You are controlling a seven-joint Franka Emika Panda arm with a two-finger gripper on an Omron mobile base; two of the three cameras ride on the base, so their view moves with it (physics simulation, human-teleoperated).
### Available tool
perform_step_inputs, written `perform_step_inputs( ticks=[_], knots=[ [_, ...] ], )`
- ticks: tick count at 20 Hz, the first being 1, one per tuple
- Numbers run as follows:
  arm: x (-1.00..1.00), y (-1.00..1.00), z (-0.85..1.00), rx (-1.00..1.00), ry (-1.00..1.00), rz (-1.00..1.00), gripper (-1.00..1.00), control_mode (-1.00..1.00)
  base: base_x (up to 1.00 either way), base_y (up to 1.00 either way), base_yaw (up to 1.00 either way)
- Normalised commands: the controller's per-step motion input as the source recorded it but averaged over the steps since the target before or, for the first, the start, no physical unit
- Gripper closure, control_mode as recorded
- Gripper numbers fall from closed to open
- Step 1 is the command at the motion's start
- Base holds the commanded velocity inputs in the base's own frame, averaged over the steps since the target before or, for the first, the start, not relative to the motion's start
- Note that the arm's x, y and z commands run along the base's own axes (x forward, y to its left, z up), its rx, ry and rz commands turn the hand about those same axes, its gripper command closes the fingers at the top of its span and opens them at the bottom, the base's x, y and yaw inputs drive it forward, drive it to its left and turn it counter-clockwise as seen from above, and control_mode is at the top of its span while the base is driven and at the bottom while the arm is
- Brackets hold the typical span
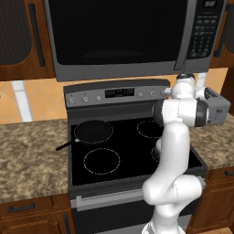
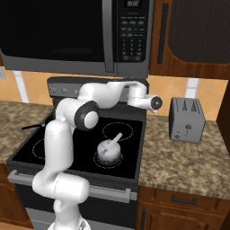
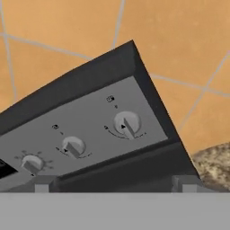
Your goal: Pick the kettle from the counter and place it on a stove burner. Then turn the burner on.
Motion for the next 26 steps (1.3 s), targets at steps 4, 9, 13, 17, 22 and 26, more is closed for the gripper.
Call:
perform_step_inputs(
  ticks=[4, 9, 13, 17, 22, 26],
  knots=[
    [0.09, 0.04, -0.02, -0.10, 0.01, 0.00, -1.00, -1.00, 0.00, 0.00, 0.00],
    [0.45, 0.00, 0.00, 0.00, 0.00, 0.00, -1.00, -1.00, 0.00, 0.00, 0.00],
    [0.50, 0.01, 0.00, 0.00, 0.00, 0.00, -1.00, -1.00, 0.00, 0.00, 0.00],
    [0.38, 0.00, 0.00, 0.00, 0.04, 0.00, -1.00, -1.00, 0.00, 0.00, 0.00],
    [0.40, 0.00, -0.09, -0.03, 0.02, 0.00, -1.00, -1.00, 0.00, 0.00, 0.00],
    [0.31, 0.00, -0.17, -0.05, 0.00, 0.00, -1.00, -1.00, 0.00, 0.00, 0.00]
  ],
)
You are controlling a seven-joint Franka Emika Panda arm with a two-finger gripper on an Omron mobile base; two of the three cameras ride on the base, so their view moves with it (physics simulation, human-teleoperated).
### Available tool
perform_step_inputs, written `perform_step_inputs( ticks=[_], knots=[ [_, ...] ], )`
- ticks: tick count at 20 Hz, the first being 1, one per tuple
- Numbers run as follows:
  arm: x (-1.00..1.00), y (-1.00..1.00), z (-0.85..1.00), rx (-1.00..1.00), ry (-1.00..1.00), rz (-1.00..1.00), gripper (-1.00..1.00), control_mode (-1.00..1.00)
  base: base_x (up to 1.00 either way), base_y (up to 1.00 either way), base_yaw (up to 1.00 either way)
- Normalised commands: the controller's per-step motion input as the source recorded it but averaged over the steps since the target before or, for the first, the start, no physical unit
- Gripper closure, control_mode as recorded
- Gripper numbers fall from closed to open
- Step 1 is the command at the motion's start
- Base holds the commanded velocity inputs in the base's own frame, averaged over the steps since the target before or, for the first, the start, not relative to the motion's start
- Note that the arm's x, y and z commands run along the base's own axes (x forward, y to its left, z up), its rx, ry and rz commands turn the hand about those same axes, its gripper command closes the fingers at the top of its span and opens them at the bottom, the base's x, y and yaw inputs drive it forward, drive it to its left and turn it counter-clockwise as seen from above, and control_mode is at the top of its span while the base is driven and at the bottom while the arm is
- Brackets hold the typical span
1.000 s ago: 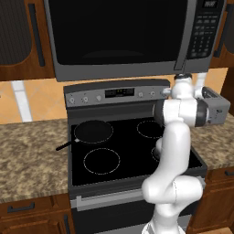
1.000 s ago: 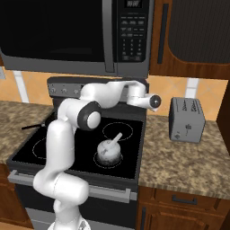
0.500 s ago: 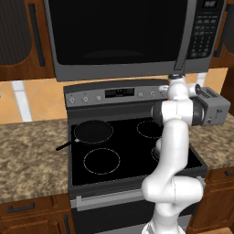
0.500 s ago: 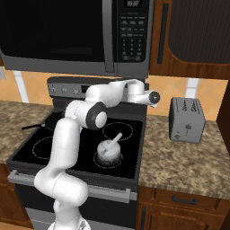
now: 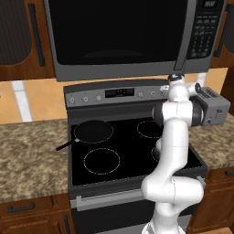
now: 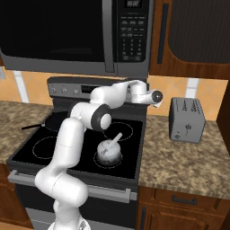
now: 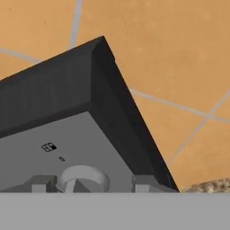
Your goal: Pick the kettle from the counter and place it on a stove burner. Then turn the burner on.
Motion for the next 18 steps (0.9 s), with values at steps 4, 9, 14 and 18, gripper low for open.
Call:
perform_step_inputs(
  ticks=[4, 9, 14, 18],
  knots=[
    [0.16, 0.02, -0.01, 0.00, 0.00, -0.01, -1.00, -1.00, 0.00, 0.00, 0.00],
    [0.00, 0.28, -0.02, -0.04, -0.03, 0.00, -1.00, -1.00, 0.00, 0.00, 0.00],
    [0.04, 0.21, -0.04, -0.10, 0.00, 0.00, -1.00, -1.00, 0.00, 0.00, 0.00],
    [0.32, 0.03, -0.04, -0.04, 0.00, 0.00, -1.00, -1.00, 0.00, 0.00, 0.00]
  ],
)
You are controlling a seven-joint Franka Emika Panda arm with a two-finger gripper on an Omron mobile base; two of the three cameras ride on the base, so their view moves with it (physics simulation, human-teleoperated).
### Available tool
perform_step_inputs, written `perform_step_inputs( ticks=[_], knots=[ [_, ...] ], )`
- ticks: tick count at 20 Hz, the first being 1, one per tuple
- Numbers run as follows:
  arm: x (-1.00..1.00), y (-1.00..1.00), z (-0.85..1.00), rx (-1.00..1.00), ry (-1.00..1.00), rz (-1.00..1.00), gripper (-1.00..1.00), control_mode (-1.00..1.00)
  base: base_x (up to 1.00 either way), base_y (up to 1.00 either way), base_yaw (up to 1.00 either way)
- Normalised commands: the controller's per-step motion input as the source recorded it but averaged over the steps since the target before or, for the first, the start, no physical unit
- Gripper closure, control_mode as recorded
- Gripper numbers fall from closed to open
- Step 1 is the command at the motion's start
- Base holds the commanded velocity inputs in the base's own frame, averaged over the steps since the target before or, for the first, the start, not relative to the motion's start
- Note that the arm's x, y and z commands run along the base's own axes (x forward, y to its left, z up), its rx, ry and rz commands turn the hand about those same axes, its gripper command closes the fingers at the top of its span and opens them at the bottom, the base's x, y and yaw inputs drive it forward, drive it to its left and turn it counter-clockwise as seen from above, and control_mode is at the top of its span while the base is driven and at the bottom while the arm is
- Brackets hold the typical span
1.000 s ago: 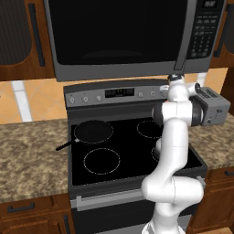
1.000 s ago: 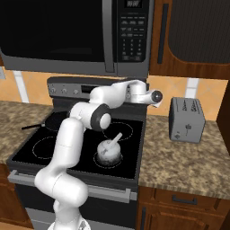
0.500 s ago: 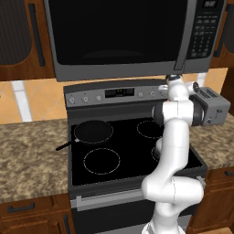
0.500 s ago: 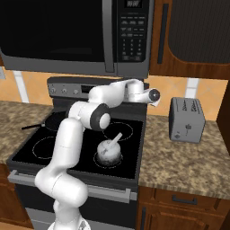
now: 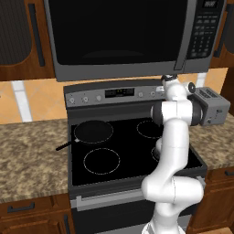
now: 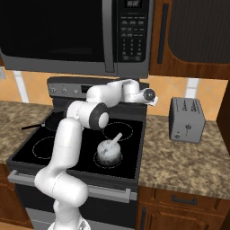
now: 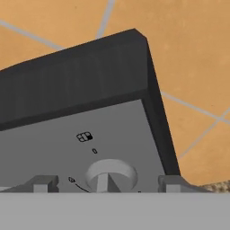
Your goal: Pick the kettle from the counter and place it on a stove burner. Then turn the burner on.
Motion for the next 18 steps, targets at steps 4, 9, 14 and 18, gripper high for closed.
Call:
perform_step_inputs(
  ticks=[4, 9, 14, 18],
  knots=[
    [0.42, -0.03, -0.10, -0.01, 0.00, 0.00, -1.00, -1.00, 0.00, 0.00, 0.00],
    [0.34, 0.00, 0.00, 0.00, 0.00, 0.00, -1.00, -1.00, 0.00, 0.00, 0.00],
    [0.08, 0.00, 0.00, 0.00, 0.00, 0.00, 1.00, -1.00, 0.00, 0.00, 0.00],
    [0.00, 0.00, 0.00, 0.00, 0.00, 0.00, 1.00, -1.00, 0.00, 0.00, 0.00]
  ],
)
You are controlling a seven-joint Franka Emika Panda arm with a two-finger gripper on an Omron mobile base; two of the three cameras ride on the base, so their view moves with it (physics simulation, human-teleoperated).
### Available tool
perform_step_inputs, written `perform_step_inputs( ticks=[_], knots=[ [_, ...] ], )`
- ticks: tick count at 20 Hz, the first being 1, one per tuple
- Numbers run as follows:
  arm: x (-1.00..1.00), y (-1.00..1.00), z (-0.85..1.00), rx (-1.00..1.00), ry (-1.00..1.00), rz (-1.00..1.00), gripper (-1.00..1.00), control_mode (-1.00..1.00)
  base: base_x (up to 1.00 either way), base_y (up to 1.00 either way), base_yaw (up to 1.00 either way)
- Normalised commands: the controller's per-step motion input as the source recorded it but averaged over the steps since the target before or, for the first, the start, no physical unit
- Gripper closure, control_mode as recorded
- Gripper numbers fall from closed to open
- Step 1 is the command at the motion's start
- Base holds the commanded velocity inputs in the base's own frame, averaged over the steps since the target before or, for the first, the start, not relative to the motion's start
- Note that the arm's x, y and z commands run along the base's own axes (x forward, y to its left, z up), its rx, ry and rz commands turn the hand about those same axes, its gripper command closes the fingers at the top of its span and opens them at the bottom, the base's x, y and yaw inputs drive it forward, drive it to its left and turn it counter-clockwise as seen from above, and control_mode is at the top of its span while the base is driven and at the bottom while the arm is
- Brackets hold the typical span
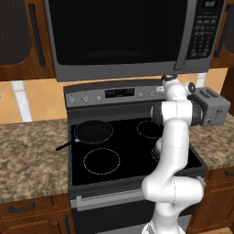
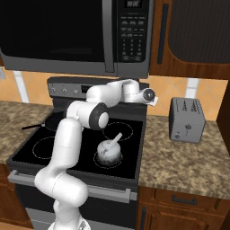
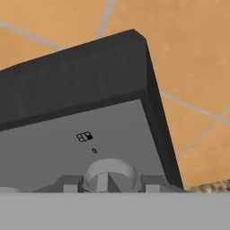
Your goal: Pick the kettle from the counter and place it on a stove burner. Then turn the burner on.
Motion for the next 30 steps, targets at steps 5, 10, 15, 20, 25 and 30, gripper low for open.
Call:
perform_step_inputs(
  ticks=[5, 10, 15, 20, 25, 30],
  knots=[
    [0.00, 0.00, 0.00, 0.00, 0.00, 0.00, 1.00, -1.00, 0.00, 0.00, 0.00],
    [0.00, 0.00, 0.00, -0.01, 0.00, 0.01, 1.00, -1.00, 0.00, 0.00, 0.00],
    [0.00, 0.00, -0.01, -0.25, -0.02, 0.13, 1.00, -1.00, 0.00, 0.00, 0.00],
    [0.00, 0.08, 0.00, -0.38, -0.01, 0.16, 1.00, -1.00, 0.00, 0.00, 0.00],
    [0.00, 0.11, 0.00, -0.40, -0.03, 0.18, 1.00, -1.00, 0.00, 0.00, 0.00],
    [0.12, 0.05, 0.00, -0.38, 0.00, 0.26, 1.00, -1.00, 0.00, 0.00, 0.00]
  ],
)
